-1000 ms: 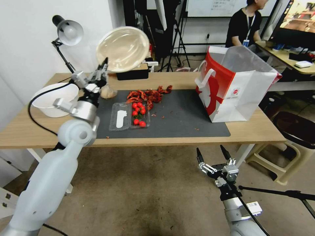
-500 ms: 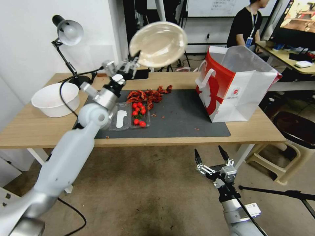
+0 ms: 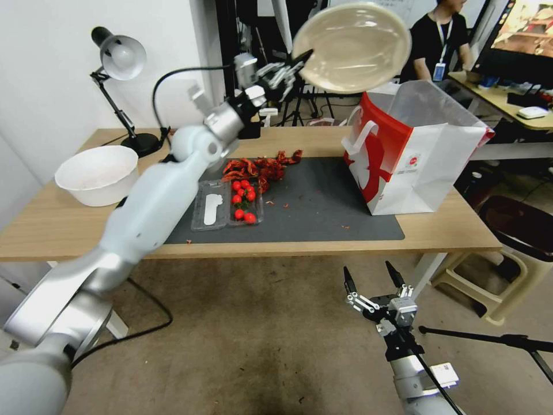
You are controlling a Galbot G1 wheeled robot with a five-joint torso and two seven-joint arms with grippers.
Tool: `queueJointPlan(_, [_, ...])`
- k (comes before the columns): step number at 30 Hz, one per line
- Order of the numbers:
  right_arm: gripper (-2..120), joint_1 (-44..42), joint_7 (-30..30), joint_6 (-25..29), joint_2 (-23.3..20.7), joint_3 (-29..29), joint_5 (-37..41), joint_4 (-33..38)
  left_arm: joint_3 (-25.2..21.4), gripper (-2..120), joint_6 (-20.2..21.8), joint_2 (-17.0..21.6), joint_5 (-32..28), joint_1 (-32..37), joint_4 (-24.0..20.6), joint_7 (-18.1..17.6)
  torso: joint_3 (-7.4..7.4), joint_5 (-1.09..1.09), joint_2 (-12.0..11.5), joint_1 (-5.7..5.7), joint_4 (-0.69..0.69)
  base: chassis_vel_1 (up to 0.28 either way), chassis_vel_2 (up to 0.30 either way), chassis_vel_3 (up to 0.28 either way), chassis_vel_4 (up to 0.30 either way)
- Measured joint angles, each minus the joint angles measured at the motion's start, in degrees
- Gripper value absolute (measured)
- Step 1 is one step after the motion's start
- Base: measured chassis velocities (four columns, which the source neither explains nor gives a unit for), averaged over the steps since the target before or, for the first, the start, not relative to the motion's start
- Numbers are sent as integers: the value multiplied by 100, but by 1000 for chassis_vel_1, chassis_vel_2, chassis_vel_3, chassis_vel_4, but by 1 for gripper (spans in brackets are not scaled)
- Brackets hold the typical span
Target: Pick up the trash from the table and place it into the takeout bag.
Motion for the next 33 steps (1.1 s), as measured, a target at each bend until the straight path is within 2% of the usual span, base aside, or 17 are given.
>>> queueJointPlan(7, [100, -54, -10, 64, 26, 32, -4, -41, 266, 4, -28, -313, 58, -371, 560, 208, -1, 0, 0, -1, 0, 0, 0, 0, 0])
queueJointPlan(9, [100, -53, -21, 79, 48, 32, -10, -61, 330, 4, -107, -485, 306, -510, 823, 272, 0, 0, 0, 0, 0, 0, 0, 0, 0])
queueJointPlan(15, [100, -59, -66, 128, 100, 14, -31, -125, 445, 4, -177, -908, 631, -775, 1204, 262, -1, 1, 1, -1, 0, 0, 0, 0, 0])
queueJointPlan(21, [100, -138, -98, 209, 112, 26, -34, -135, 704, 4, -277, -1497, 798, -1145, 1881, 125, -1, 0, 1, -1, 0, 0, 0, 0, 0])
queueJointPlan(22, [100, -138, -98, 209, 112, 26, -34, -135, 704, 4, -277, -1497, 798, -1145, 1881, 125, -1, 0, 1, -1, 0, 0, 0, 0, 0])
queueJointPlan(24, [100, -176, -105, 234, 109, 56, -32, -135, 882, 4, -481, -1699, 1047, -1291, 2168, -31, -1, 1, 1, -1, -2, 0, 0, 0, 0])
queueJointPlan(32, [100, -263, -109, 241, 117, 73, -30, -78, 1287, 4, -826, -1919, 1862, -1561, 2544, -176, -1, 0, 1, -1, 0, 0, 0, 0, 0])
queueJointPlan(33, [100, -275, -109, 241, 125, 73, -35, -65, 1363, 4, -841, -1920, 2036, -1596, 2545, -304, -1, 0, 1, -1, 0, 0, 0, 0, 0])
